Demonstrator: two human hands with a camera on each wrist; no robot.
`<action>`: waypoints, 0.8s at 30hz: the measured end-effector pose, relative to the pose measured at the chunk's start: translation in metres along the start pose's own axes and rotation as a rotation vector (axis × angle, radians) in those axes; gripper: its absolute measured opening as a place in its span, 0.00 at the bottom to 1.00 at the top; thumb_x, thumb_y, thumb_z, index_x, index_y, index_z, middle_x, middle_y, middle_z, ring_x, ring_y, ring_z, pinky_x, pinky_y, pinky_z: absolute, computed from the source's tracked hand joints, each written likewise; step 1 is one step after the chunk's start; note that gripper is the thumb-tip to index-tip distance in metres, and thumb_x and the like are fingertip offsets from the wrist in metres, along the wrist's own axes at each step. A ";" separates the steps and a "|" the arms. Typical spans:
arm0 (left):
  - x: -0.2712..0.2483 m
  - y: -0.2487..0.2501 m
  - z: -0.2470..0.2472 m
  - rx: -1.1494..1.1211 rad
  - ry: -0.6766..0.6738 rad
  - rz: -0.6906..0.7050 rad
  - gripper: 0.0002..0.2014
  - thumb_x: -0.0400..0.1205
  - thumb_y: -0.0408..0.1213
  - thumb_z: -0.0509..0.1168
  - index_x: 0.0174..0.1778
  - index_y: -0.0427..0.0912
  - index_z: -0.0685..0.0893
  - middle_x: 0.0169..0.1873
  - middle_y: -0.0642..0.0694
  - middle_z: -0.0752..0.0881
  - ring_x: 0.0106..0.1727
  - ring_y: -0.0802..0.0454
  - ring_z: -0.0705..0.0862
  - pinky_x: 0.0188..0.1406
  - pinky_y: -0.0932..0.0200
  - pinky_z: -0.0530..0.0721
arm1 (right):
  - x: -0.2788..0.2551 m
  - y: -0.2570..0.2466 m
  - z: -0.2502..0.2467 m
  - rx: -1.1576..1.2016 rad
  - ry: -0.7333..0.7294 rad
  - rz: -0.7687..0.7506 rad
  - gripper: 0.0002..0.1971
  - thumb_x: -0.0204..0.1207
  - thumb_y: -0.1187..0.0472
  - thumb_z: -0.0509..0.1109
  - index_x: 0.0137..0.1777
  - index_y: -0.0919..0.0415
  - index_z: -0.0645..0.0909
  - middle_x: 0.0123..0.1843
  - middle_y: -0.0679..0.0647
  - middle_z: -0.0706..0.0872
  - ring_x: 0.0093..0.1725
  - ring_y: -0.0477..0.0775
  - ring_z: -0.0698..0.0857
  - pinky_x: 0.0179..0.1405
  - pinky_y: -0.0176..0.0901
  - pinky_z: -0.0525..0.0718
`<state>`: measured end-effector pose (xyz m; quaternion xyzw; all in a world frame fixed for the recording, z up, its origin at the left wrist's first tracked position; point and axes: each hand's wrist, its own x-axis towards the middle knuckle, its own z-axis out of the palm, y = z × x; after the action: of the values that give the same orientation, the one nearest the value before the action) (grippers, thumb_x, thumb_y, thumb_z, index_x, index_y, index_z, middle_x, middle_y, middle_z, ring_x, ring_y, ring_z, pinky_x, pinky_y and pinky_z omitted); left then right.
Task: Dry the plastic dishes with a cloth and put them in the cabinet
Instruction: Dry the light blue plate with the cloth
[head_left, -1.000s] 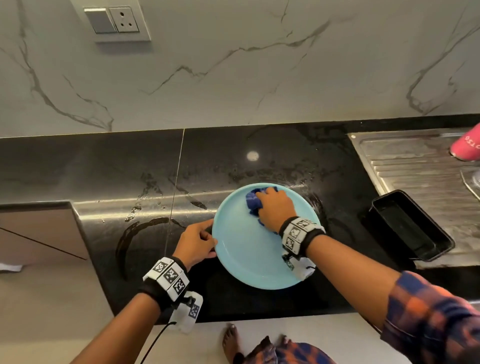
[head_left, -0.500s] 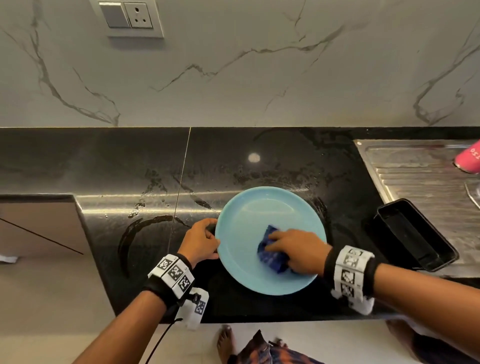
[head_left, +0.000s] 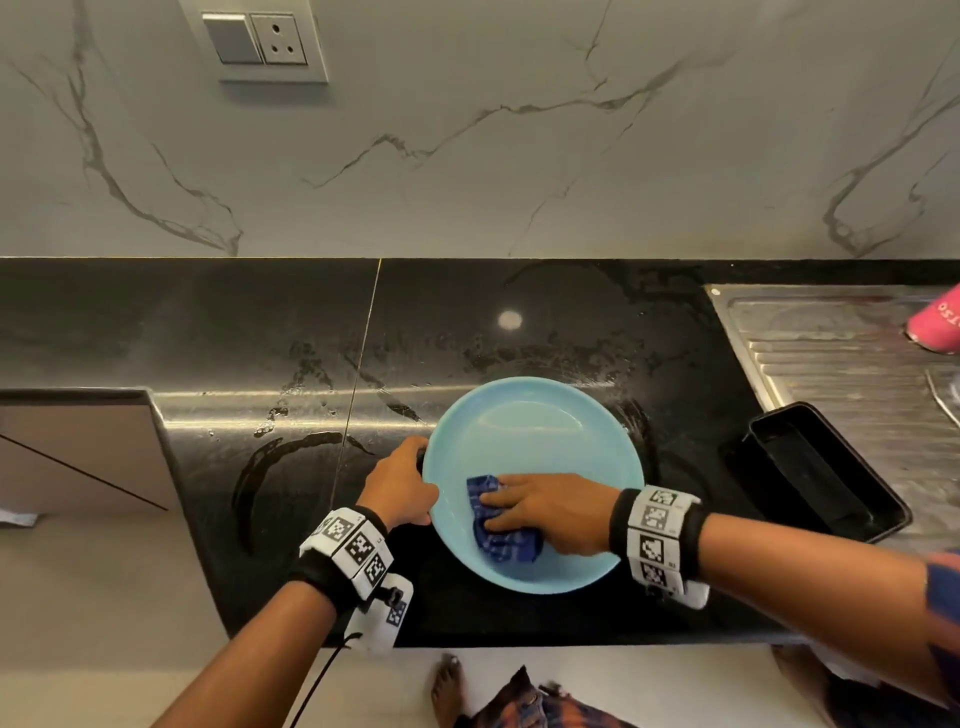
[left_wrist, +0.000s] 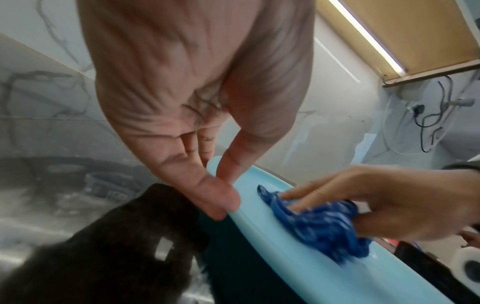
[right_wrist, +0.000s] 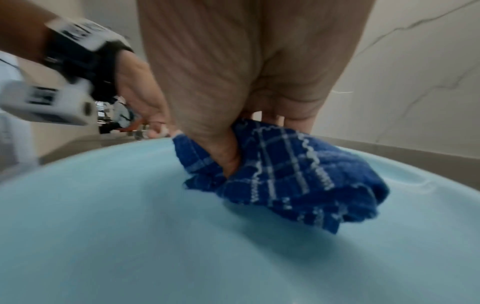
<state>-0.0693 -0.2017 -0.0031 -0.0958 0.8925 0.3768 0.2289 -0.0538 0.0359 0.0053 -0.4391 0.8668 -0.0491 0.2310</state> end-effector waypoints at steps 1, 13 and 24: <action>0.000 0.002 0.000 -0.031 -0.002 -0.004 0.27 0.74 0.26 0.64 0.69 0.51 0.75 0.41 0.45 0.84 0.42 0.43 0.89 0.39 0.46 0.92 | 0.001 0.011 -0.005 0.010 0.003 0.038 0.32 0.77 0.72 0.68 0.81 0.52 0.73 0.86 0.50 0.66 0.85 0.58 0.61 0.82 0.55 0.66; -0.003 0.012 0.002 -0.135 0.024 -0.072 0.18 0.75 0.30 0.70 0.58 0.49 0.76 0.47 0.46 0.83 0.45 0.46 0.88 0.31 0.45 0.92 | 0.078 0.037 -0.050 -0.201 0.079 0.011 0.34 0.74 0.73 0.73 0.80 0.56 0.73 0.81 0.56 0.70 0.79 0.64 0.67 0.66 0.57 0.81; -0.003 0.014 0.006 -0.159 0.041 -0.123 0.17 0.75 0.31 0.72 0.54 0.50 0.74 0.48 0.43 0.84 0.41 0.42 0.90 0.32 0.45 0.92 | 0.020 0.081 -0.060 -0.295 0.072 0.519 0.15 0.81 0.54 0.69 0.65 0.58 0.83 0.65 0.55 0.81 0.63 0.63 0.77 0.44 0.51 0.78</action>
<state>-0.0698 -0.1873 0.0032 -0.1762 0.8566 0.4297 0.2248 -0.1506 0.0625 0.0283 -0.2295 0.9556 0.1223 0.1386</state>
